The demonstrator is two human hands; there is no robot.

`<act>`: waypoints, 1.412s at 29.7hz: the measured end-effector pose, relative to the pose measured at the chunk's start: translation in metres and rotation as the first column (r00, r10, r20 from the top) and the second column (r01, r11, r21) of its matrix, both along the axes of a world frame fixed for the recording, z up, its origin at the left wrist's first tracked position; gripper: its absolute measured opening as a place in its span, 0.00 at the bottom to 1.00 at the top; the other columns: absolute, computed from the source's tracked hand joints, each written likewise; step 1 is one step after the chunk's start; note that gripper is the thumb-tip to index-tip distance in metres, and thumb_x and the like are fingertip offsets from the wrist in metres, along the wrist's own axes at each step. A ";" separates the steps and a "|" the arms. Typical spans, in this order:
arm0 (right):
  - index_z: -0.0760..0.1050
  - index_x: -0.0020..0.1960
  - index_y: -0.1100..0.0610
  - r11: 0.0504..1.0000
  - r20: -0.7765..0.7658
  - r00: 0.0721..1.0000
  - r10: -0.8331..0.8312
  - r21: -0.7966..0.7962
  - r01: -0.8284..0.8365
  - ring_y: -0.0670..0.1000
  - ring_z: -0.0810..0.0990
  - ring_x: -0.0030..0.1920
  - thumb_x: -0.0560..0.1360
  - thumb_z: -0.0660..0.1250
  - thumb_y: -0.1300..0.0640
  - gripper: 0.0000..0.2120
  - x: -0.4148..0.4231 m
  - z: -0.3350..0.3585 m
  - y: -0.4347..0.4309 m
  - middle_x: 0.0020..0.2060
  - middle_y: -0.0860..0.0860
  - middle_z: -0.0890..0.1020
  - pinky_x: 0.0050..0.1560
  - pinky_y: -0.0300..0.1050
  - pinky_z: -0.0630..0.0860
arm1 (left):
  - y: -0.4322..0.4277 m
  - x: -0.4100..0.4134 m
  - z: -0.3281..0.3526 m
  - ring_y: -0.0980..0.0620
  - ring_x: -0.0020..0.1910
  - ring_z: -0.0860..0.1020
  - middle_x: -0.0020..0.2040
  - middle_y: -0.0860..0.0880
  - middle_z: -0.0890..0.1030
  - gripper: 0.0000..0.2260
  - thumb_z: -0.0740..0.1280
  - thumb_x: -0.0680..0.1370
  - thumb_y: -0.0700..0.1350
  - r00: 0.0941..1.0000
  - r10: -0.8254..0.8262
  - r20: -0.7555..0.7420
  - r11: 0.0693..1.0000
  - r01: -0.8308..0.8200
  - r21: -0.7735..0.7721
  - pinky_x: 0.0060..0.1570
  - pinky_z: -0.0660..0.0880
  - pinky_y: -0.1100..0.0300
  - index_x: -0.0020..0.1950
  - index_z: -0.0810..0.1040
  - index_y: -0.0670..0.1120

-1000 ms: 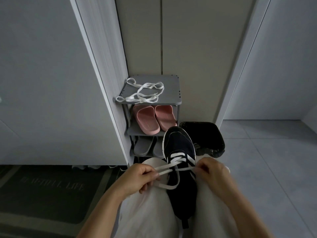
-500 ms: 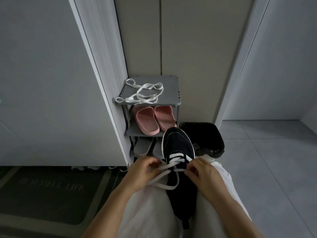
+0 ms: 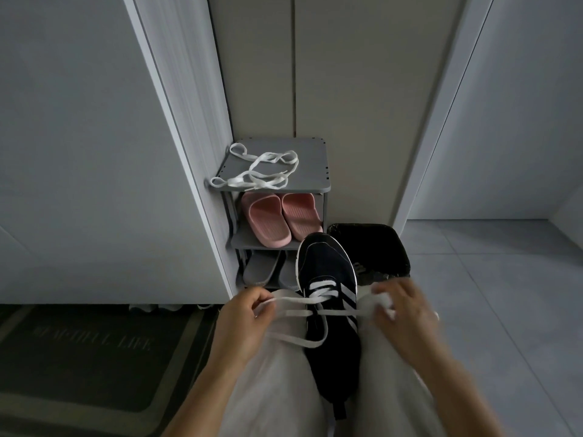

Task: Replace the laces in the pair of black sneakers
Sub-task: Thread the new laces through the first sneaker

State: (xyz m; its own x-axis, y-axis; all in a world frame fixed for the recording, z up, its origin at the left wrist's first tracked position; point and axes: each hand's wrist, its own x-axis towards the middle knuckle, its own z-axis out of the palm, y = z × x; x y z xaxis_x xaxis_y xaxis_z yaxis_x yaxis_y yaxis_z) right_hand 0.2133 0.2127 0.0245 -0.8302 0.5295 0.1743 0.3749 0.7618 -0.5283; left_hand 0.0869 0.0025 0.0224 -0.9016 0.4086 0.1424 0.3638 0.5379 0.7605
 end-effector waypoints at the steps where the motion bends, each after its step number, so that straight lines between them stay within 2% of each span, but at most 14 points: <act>1: 0.79 0.50 0.55 0.996 -0.009 0.996 0.085 -0.030 -0.086 0.52 0.77 0.44 0.68 0.72 0.62 0.11 -0.008 0.004 -0.010 0.48 0.49 0.75 0.43 0.40 0.71 | -0.001 -0.001 0.000 0.62 0.36 0.77 0.36 0.55 0.79 0.02 0.68 0.75 0.44 0.999 0.015 0.031 1.000 -0.015 0.012 0.34 0.71 0.71 0.43 0.79 0.49; 3: 0.76 0.48 0.53 0.980 0.030 0.984 0.174 -0.103 -0.170 0.45 0.73 0.42 0.72 0.70 0.54 0.06 -0.018 0.008 -0.024 0.44 0.44 0.72 0.38 0.31 0.66 | -0.003 -0.004 0.002 0.64 0.36 0.77 0.36 0.55 0.80 0.03 0.68 0.75 0.43 0.995 0.026 0.099 0.998 -0.032 0.058 0.34 0.71 0.72 0.44 0.80 0.50; 7: 0.73 0.38 0.46 0.963 0.058 0.978 0.200 -0.196 -0.186 0.42 0.75 0.37 0.71 0.68 0.48 0.06 -0.015 0.001 -0.011 0.36 0.42 0.76 0.41 0.32 0.72 | -0.008 -0.005 0.014 0.62 0.34 0.79 0.34 0.49 0.82 0.02 0.69 0.74 0.41 0.926 -0.033 0.377 0.973 -0.056 0.223 0.36 0.72 0.74 0.43 0.82 0.46; 12: 0.71 0.32 0.49 0.961 0.147 0.978 -0.145 -0.212 0.175 0.50 0.74 0.35 0.72 0.70 0.60 0.14 0.009 0.002 0.044 0.33 0.50 0.77 0.36 0.41 0.69 | -0.014 -0.010 0.020 0.56 0.44 0.79 0.41 0.51 0.83 0.09 0.74 0.66 0.50 0.756 -0.216 0.619 0.934 -0.025 0.356 0.47 0.69 0.64 0.37 0.83 0.46; 15: 0.74 0.40 0.53 0.954 0.299 0.916 -0.267 -0.055 0.296 0.55 0.76 0.41 0.75 0.66 0.57 0.05 0.018 0.005 0.050 0.42 0.53 0.77 0.42 0.47 0.73 | -0.005 -0.004 0.016 0.55 0.45 0.77 0.44 0.49 0.81 0.05 0.71 0.70 0.44 0.723 -0.247 0.646 0.954 0.064 0.293 0.47 0.68 0.65 0.43 0.82 0.43; 16: 0.77 0.46 0.55 0.965 0.280 0.928 -0.245 -0.019 0.260 0.57 0.77 0.45 0.74 0.67 0.58 0.01 0.016 0.002 0.044 0.48 0.55 0.76 0.45 0.48 0.73 | -0.001 -0.003 0.014 0.56 0.45 0.77 0.44 0.50 0.81 0.04 0.71 0.71 0.42 0.727 -0.241 0.643 0.961 0.086 0.263 0.47 0.69 0.66 0.44 0.82 0.43; 18: 0.78 0.53 0.60 0.990 0.126 0.983 -0.136 -0.004 0.138 0.60 0.78 0.46 0.71 0.69 0.64 0.10 0.008 0.000 0.027 0.53 0.58 0.75 0.46 0.48 0.72 | 0.004 -0.002 0.010 0.55 0.46 0.77 0.44 0.48 0.81 0.03 0.70 0.72 0.42 0.746 -0.216 0.630 0.966 0.068 0.251 0.47 0.69 0.67 0.45 0.81 0.44; 20: 0.79 0.52 0.59 1.000 -0.007 1.000 -0.027 -0.005 0.027 0.58 0.79 0.43 0.70 0.70 0.64 0.10 -0.004 0.005 0.006 0.51 0.55 0.77 0.43 0.45 0.70 | 0.007 0.000 0.010 0.54 0.46 0.78 0.45 0.48 0.81 0.03 0.70 0.73 0.44 0.758 -0.200 0.620 0.960 0.025 0.280 0.47 0.70 0.66 0.45 0.81 0.46; 23: 0.78 0.50 0.54 0.995 0.076 0.992 0.103 -0.021 -0.101 0.48 0.76 0.46 0.73 0.68 0.52 0.09 -0.016 0.010 -0.019 0.46 0.47 0.76 0.43 0.39 0.68 | 0.013 0.005 0.011 0.59 0.44 0.77 0.44 0.52 0.81 0.04 0.71 0.71 0.43 0.777 -0.228 0.587 0.952 0.050 0.302 0.40 0.71 0.73 0.45 0.81 0.48; 27: 0.76 0.46 0.53 0.986 0.089 0.985 0.147 -0.089 -0.139 0.41 0.70 0.38 0.74 0.66 0.51 0.06 -0.018 0.008 -0.022 0.41 0.42 0.73 0.38 0.29 0.67 | 0.022 0.009 0.004 0.59 0.42 0.77 0.45 0.50 0.79 0.07 0.74 0.69 0.37 0.846 -0.183 0.501 0.967 0.063 0.247 0.38 0.71 0.74 0.41 0.79 0.48; 31: 0.71 0.35 0.42 0.985 0.127 0.982 0.137 -0.117 -0.123 0.41 0.74 0.38 0.73 0.66 0.47 0.09 -0.011 0.003 -0.014 0.39 0.41 0.73 0.39 0.34 0.71 | 0.026 0.006 0.000 0.58 0.40 0.77 0.42 0.48 0.79 0.04 0.72 0.71 0.36 0.860 -0.172 0.480 0.955 0.027 0.295 0.37 0.71 0.75 0.41 0.80 0.45; 34: 0.66 0.32 0.43 0.988 0.107 0.993 0.053 -0.147 -0.037 0.43 0.75 0.37 0.72 0.67 0.52 0.13 -0.008 0.004 -0.005 0.38 0.41 0.73 0.42 0.40 0.74 | 0.027 0.007 0.000 0.61 0.36 0.77 0.39 0.50 0.79 0.04 0.72 0.70 0.36 0.857 -0.185 0.481 0.946 0.023 0.323 0.36 0.70 0.75 0.41 0.80 0.43; 38: 0.67 0.36 0.49 0.980 0.197 0.973 -0.123 -0.130 0.151 0.52 0.76 0.40 0.73 0.65 0.55 0.09 0.000 0.011 0.016 0.39 0.48 0.78 0.41 0.45 0.72 | 0.027 0.007 -0.001 0.65 0.34 0.77 0.39 0.51 0.80 0.04 0.71 0.71 0.36 0.860 -0.188 0.474 0.941 0.020 0.338 0.36 0.71 0.76 0.41 0.81 0.43; 42: 0.70 0.46 0.52 0.994 0.210 0.972 -0.108 -0.010 0.112 0.51 0.73 0.44 0.75 0.61 0.56 0.01 -0.001 0.009 0.004 0.46 0.46 0.75 0.42 0.44 0.71 | 0.026 0.008 -0.003 0.58 0.42 0.78 0.44 0.48 0.81 0.04 0.69 0.72 0.36 0.855 -0.192 0.481 0.936 0.013 0.351 0.39 0.71 0.76 0.43 0.81 0.44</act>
State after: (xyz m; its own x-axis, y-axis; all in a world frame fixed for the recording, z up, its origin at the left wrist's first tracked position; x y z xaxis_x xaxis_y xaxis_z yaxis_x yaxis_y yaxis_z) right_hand 0.2128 0.2167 0.0334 -0.7834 0.6214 -0.0092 0.5597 0.6990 -0.4451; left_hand 0.0952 0.0287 0.0192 -0.8396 0.5138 -0.1762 -0.0761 0.2098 0.9748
